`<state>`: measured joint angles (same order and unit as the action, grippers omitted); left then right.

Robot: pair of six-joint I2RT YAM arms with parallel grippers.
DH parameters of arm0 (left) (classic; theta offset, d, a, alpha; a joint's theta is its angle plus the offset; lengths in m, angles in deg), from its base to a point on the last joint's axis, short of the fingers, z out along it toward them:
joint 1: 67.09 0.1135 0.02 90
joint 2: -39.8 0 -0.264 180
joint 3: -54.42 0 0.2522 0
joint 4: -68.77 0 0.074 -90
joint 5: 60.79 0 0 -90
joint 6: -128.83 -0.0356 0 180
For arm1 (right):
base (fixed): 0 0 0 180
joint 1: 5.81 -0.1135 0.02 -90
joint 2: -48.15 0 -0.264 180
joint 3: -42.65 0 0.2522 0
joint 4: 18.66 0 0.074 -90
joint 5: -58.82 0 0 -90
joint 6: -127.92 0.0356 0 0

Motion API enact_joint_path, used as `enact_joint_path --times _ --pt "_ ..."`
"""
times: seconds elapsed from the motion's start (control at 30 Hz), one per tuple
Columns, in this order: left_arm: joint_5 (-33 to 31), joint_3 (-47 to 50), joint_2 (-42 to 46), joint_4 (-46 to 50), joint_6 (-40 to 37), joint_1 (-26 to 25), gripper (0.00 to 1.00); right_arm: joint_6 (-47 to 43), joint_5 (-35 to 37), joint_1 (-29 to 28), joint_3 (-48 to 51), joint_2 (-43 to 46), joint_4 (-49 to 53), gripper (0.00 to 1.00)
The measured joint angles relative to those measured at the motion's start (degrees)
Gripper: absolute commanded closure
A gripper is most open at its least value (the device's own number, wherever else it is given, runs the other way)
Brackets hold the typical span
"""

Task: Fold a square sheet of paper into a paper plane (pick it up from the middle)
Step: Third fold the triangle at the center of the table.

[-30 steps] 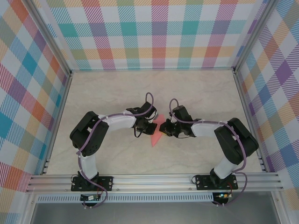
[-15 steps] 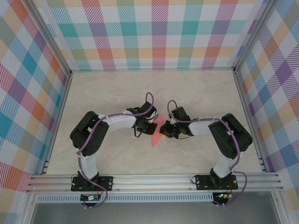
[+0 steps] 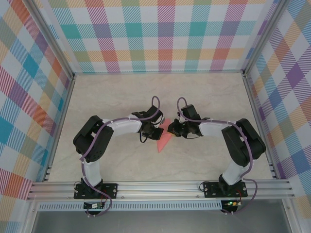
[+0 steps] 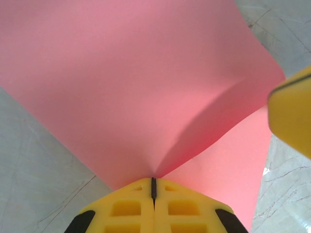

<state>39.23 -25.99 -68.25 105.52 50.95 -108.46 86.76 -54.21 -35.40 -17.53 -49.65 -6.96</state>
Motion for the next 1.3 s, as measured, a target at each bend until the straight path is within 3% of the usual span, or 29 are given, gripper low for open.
enact_joint_path --times 0.2,0.57,1.3 --pt "0.0 0.0 0.0 0.0 0.0 0.0 0.98 -0.5 0.8 0.4 0.0 -3.3 0.8 0.91" --pt "0.0 0.0 0.0 0.0 0.0 0.0 0.98 -2.5 2.3 0.4 -1.6 -0.2 6.7 0.9" --pt "0.0 -0.4 -0.2 0.4 -0.2 0.0 0.98 -3.8 3.1 0.5 -4.9 -4.7 7.2 0.9"
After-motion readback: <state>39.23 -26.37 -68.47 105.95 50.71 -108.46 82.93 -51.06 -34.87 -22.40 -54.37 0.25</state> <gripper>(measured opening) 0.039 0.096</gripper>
